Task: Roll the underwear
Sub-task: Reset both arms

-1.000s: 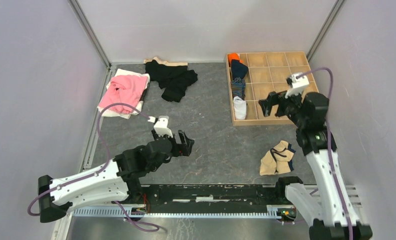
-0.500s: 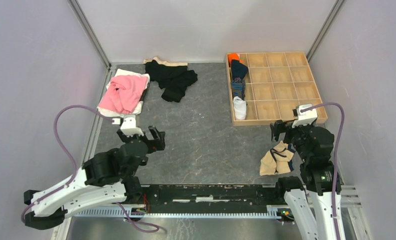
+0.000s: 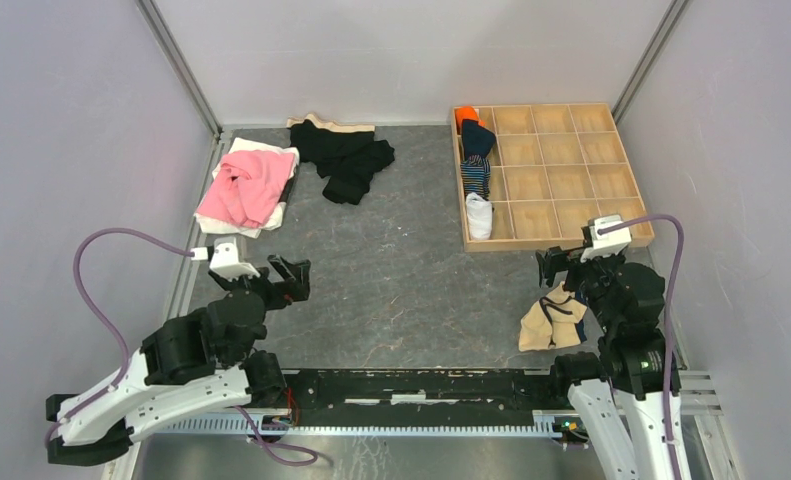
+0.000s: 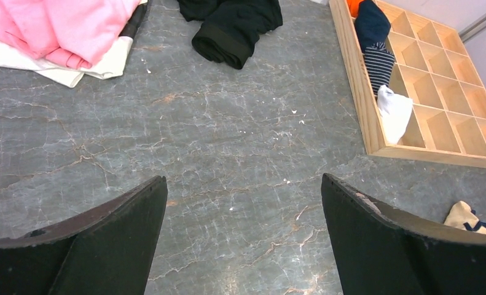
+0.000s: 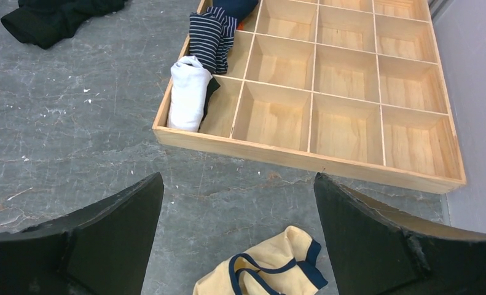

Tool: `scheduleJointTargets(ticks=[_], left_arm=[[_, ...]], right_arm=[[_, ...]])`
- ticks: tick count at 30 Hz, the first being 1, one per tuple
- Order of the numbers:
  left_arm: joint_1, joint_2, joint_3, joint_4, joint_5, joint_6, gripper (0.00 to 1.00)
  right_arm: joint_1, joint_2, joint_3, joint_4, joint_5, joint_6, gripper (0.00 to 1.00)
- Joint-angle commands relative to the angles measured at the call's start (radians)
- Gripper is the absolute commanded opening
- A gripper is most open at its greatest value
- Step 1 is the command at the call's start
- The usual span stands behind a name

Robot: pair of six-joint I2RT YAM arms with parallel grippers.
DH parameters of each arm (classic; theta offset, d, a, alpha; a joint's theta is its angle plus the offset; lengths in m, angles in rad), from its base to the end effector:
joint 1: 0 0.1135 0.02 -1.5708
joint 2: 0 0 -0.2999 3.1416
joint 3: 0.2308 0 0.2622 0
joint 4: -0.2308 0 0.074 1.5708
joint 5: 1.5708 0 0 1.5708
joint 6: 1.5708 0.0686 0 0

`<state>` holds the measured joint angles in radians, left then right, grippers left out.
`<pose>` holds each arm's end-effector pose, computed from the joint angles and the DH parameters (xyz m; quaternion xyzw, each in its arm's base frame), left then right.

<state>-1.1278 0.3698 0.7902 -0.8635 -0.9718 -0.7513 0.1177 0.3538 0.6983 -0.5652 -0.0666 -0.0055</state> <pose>0.0729 -0.0215 0.3325 -0.1053 0.7809 -0.1486 0.5975 0.0964 0.0160 0.3289 -0.0688 0.7775 0.0610 0.6221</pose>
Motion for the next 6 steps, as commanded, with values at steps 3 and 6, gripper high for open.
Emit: scheduleJointTargets(ticks=[3, 6], left_arm=[[0.003, 0.036, -0.003, 0.019, -0.041, 0.02, 1.0], [0.002, 0.046, 0.001, 0.032, -0.033, 0.042, 1.0]], right_arm=[[0.008, -0.025, -0.021, 0.043, 0.03, 0.001, 0.98], [0.012, -0.024, -0.023, 0.046, 0.034, -0.002, 0.98]])
